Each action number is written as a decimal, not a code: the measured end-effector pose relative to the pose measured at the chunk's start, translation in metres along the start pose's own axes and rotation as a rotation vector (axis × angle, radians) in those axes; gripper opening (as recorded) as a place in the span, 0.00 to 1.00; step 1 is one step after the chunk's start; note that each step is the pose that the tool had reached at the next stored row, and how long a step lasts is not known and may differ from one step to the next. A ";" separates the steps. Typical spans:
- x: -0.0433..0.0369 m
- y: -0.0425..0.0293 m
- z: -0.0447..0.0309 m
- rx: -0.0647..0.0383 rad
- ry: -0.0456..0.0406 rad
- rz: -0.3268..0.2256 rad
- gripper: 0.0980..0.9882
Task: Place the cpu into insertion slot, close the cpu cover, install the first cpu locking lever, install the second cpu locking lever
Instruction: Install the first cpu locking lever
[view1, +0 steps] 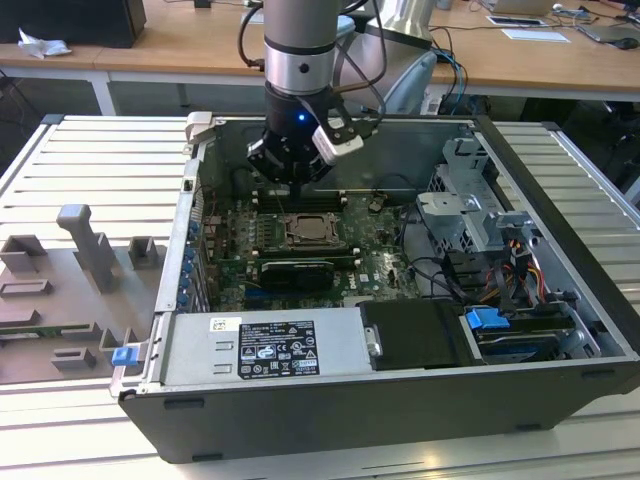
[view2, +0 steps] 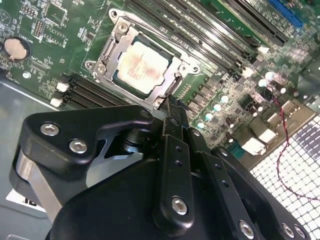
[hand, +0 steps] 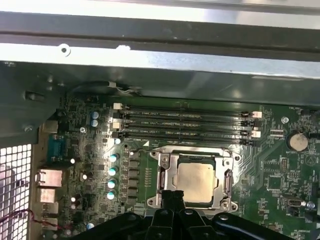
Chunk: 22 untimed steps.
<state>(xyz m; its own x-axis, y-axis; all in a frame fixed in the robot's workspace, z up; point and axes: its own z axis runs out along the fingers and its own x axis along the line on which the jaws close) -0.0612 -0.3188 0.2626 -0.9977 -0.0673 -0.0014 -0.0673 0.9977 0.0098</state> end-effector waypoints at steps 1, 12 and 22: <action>0.0000 0.0000 0.0001 0.000 -0.0007 -0.015 0.01; 0.0055 0.0006 0.0035 0.000 -0.0025 -0.094 0.01; 0.0094 0.0009 0.0043 -0.001 -0.0050 -0.003 0.01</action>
<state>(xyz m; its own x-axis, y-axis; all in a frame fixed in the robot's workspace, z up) -0.0706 -0.3185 0.2583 -0.9975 -0.0706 -0.0064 -0.0707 0.9974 0.0106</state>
